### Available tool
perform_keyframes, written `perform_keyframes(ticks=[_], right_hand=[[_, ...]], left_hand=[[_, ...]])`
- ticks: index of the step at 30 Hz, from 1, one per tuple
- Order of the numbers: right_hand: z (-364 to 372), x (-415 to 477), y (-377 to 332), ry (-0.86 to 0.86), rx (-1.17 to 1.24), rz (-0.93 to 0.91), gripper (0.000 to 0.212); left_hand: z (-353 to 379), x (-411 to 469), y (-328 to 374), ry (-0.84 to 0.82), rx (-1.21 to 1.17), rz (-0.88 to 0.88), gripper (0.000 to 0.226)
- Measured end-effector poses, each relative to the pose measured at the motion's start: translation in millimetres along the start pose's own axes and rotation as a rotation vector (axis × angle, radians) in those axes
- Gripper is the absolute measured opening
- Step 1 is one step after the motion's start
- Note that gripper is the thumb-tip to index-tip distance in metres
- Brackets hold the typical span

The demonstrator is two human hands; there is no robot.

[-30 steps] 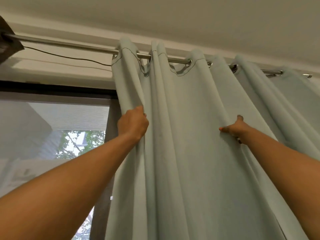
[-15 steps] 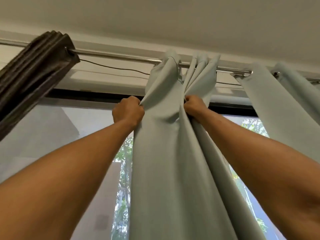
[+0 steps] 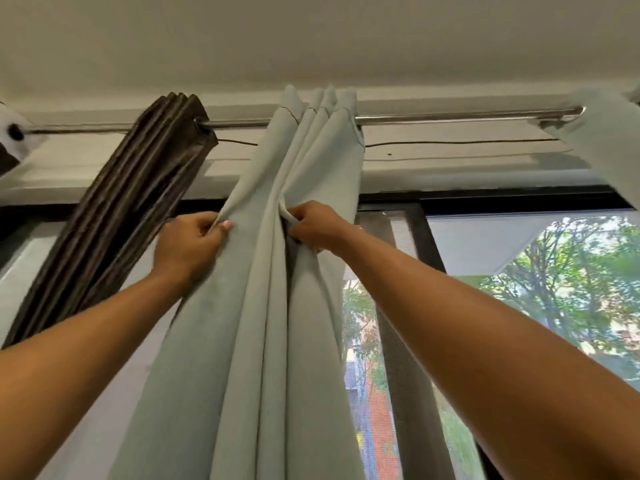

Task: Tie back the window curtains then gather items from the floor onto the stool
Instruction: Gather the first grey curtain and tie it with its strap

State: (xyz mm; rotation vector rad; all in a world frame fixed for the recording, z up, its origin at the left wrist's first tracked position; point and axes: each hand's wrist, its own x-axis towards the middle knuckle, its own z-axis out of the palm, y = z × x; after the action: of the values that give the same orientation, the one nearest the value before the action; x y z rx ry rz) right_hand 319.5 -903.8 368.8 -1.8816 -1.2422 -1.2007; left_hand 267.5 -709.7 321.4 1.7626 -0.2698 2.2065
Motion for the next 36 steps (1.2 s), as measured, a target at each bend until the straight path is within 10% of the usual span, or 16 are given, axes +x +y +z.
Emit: perform_keyframes(ticks=[10, 20, 30, 36], right_hand=[[-91.7, -45.3, 87.1, 0.394, -0.048, 0.154, 0.025], [-165.2, -91.8, 166.8, 0.329, 0.374, 0.242, 0.013], [-99.5, -114.2, 132.1, 0.017, 0.609, 0.196, 0.045], [-30.2, -139.5, 102.2, 0.043, -0.087, 0.071, 0.08]], left_hand=[[103.0, -0.1, 147.9, -0.168, 0.084, 0.135, 0.024], [196.1, -6.4, 270.9, -0.293, -0.137, 0.026, 0.028], [151.2, -70.0, 194.9, -0.084, -0.3, -0.246, 0.028], [111.7, -101.0, 156.7, -0.192, -0.425, -0.375, 0.037]])
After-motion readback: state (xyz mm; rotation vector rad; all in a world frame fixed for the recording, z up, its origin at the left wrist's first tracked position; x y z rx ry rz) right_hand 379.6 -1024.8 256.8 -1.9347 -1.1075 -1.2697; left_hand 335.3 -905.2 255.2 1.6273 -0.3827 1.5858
